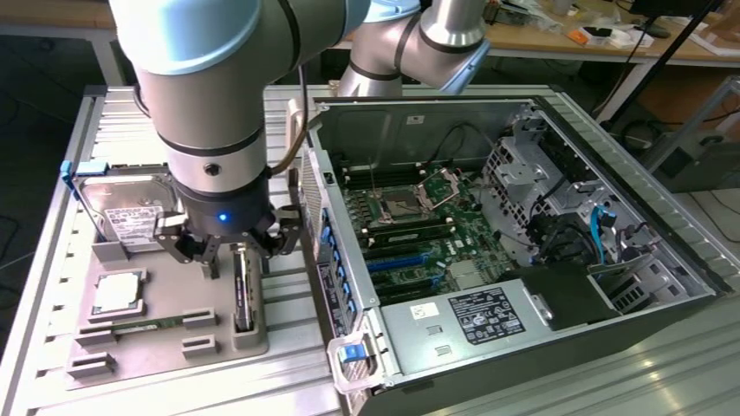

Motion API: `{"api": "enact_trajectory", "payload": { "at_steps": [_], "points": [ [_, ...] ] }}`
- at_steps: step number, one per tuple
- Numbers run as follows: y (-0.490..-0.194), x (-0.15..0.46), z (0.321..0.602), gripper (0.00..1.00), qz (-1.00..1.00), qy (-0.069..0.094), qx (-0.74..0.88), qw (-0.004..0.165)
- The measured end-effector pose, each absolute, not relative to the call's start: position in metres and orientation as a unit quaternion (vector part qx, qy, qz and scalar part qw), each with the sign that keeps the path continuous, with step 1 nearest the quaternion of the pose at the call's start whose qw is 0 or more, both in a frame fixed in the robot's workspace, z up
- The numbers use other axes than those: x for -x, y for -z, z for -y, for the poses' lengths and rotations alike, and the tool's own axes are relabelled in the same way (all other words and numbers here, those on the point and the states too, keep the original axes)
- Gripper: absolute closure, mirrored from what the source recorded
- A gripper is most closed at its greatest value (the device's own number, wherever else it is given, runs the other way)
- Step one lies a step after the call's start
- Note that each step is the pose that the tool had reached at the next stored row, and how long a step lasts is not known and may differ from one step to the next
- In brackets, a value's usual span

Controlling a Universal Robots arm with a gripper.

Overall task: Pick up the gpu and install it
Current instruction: 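Pick up the gpu and move the gpu toward the slot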

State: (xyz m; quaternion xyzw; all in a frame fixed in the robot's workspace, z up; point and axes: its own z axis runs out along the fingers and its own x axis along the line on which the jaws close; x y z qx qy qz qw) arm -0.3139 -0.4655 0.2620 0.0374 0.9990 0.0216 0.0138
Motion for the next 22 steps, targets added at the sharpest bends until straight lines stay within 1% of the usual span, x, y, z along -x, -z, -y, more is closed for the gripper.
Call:
{"api": "enact_trajectory", "payload": {
  "at_steps": [9, 16, 17, 20, 22],
  "points": [
    [-0.249, 0.314, 0.466, 0.40, -0.999, -0.022, -0.037, 0.016],
    [-0.247, 0.314, 0.466, 0.40, -0.999, -0.021, -0.037, 0.016],
    [-0.248, 0.314, 0.466, 0.41, -0.999, -0.021, -0.037, 0.016],
    [-0.248, 0.314, 0.466, 0.60, -0.999, -0.021, -0.037, 0.016],
    [-0.247, 0.314, 0.466, 0.60, -0.999, -0.021, -0.037, 0.017]
  ]
}}
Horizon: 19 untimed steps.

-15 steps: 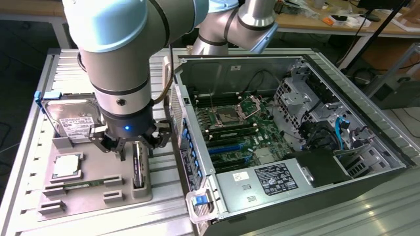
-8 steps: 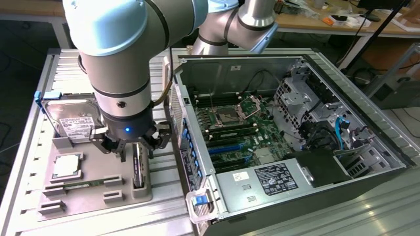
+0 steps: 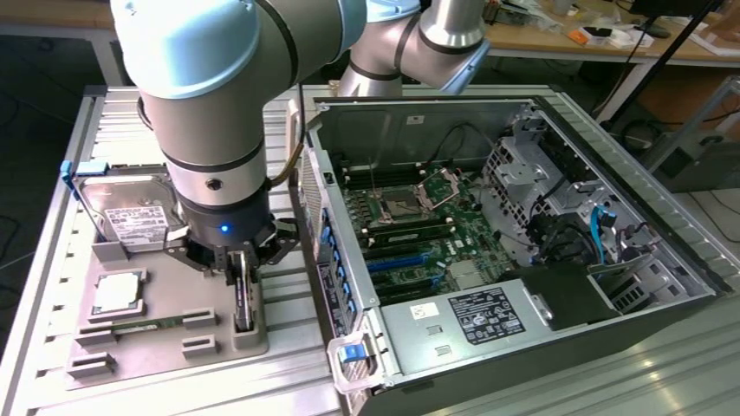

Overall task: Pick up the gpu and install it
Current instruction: 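Pick up the gpu and move the gpu toward the slot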

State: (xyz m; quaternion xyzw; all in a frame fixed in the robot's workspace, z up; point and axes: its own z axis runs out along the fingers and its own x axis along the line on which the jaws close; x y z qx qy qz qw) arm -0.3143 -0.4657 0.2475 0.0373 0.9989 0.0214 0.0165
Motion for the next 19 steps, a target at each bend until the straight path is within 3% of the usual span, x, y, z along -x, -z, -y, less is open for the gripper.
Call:
{"api": "enact_trajectory", "payload": {
  "at_steps": [1, 15, 16, 19],
  "points": [
    [-0.2475, 0.3143, 0.4657, 0.67, -0.999, -0.021, -0.037, 0.016],
    [-0.2462, 0.3152, 0.4657, 0.67, -0.999, -0.022, -0.037, 0.020],
    [-0.2461, 0.3152, 0.4657, 0.73, -0.999, -0.022, -0.037, 0.020],
    [-0.2462, 0.3152, 0.4657, 0.73, -0.999, -0.022, -0.037, 0.020]
  ]
}}
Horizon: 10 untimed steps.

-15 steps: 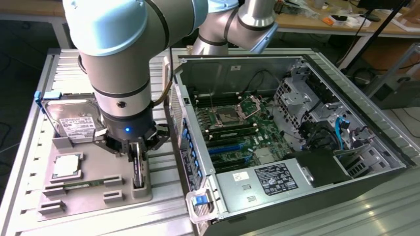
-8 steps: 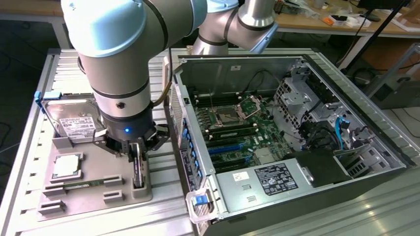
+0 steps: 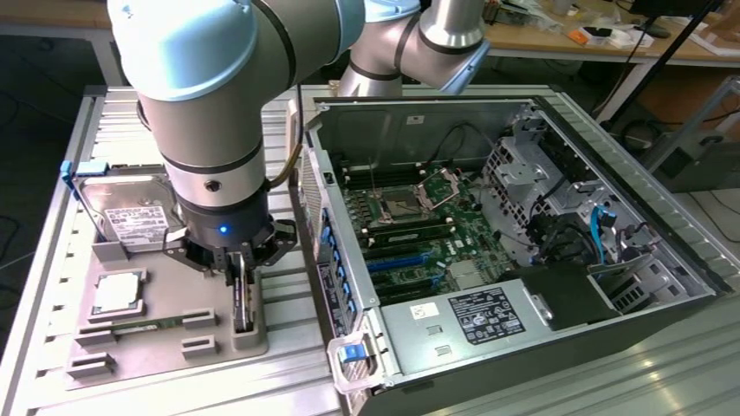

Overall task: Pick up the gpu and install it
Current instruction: 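Pick up the gpu and move the gpu toward the slot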

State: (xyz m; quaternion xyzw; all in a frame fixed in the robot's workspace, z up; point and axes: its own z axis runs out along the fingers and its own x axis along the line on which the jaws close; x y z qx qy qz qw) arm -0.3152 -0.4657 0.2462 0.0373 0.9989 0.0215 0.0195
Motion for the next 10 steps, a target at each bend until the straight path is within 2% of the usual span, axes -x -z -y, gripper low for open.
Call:
{"api": "enact_trajectory", "payload": {
  "at_steps": [10],
  "points": [
    [-0.2471, 0.3152, 0.4657, 0.73, -0.999, -0.021, -0.037, 0.020]
  ]
}}
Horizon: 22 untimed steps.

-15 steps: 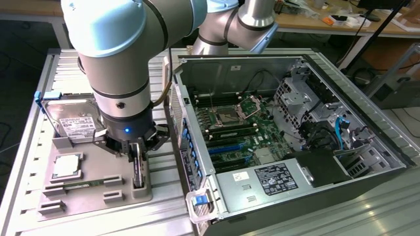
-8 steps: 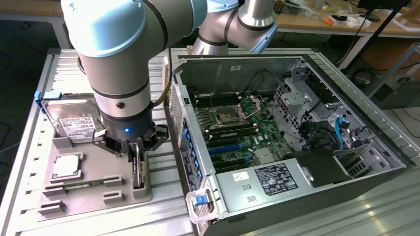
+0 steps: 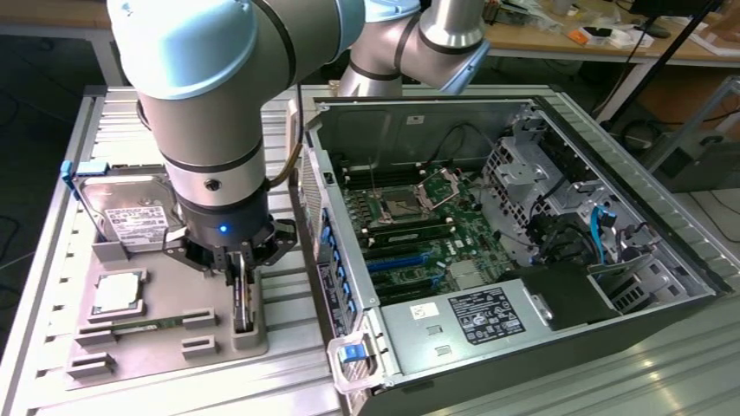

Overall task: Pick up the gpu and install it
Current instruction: 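Pick up the gpu and move the gpu toward the slot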

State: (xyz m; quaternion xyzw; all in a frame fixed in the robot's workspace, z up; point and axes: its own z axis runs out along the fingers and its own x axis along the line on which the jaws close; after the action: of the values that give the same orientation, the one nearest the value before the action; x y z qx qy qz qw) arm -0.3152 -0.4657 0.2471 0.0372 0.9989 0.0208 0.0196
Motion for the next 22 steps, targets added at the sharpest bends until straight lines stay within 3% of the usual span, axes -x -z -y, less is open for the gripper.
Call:
{"api": "enact_trajectory", "payload": {
  "at_steps": [22],
  "points": [
    [-0.2529, 0.3152, 0.4657, 0.73, -0.999, -0.021, -0.037, 0.020]
  ]
}}
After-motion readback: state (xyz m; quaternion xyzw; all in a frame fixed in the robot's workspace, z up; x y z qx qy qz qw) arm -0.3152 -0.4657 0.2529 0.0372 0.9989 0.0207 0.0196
